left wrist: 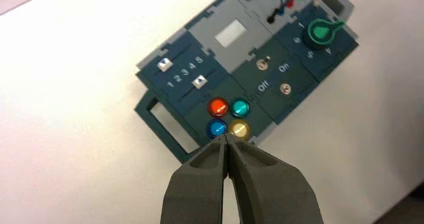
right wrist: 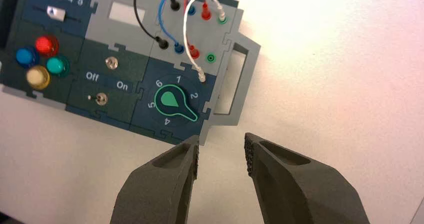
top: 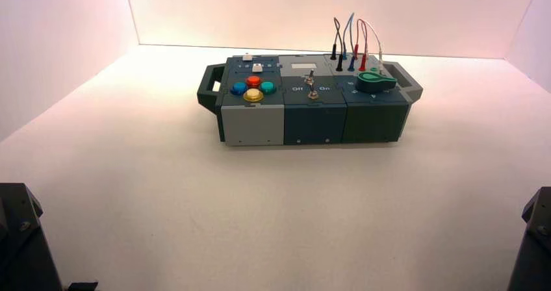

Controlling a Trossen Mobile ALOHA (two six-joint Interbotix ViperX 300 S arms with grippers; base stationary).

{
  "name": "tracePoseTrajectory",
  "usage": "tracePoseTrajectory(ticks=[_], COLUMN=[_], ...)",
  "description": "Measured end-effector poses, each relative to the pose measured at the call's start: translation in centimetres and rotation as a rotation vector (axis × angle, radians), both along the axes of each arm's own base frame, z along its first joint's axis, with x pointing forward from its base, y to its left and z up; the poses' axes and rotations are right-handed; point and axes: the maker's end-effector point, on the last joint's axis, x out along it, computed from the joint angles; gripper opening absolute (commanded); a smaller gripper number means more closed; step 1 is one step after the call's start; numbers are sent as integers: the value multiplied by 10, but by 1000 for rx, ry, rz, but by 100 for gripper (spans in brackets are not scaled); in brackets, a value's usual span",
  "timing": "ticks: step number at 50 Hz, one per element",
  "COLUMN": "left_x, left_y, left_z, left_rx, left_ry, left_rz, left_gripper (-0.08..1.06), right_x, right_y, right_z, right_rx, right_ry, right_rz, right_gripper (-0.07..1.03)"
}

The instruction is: Insert the white wire.

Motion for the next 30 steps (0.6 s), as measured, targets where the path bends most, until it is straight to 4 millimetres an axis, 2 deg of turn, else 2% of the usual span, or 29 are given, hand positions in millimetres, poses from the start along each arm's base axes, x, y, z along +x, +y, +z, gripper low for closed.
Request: tracePoseTrajectory(ticks=[8,20,30], left_x=[0,9,2], left_y=[-2,-6,-14], left_z=[-8,-6,-10], left_rx=[20,-2,6], left_ry=[11,-55,-73], left_rz=[-36,-39,-87], left_gripper=[-3,-3,-3], right_x=[5,10,16], right_y=[4,9,12], right_z=[-9,-23,-32], right_rx=[-12,-24,-33], right_ry=[27,61,86], right_rz=[34,71,96], right_gripper=[49,49,49])
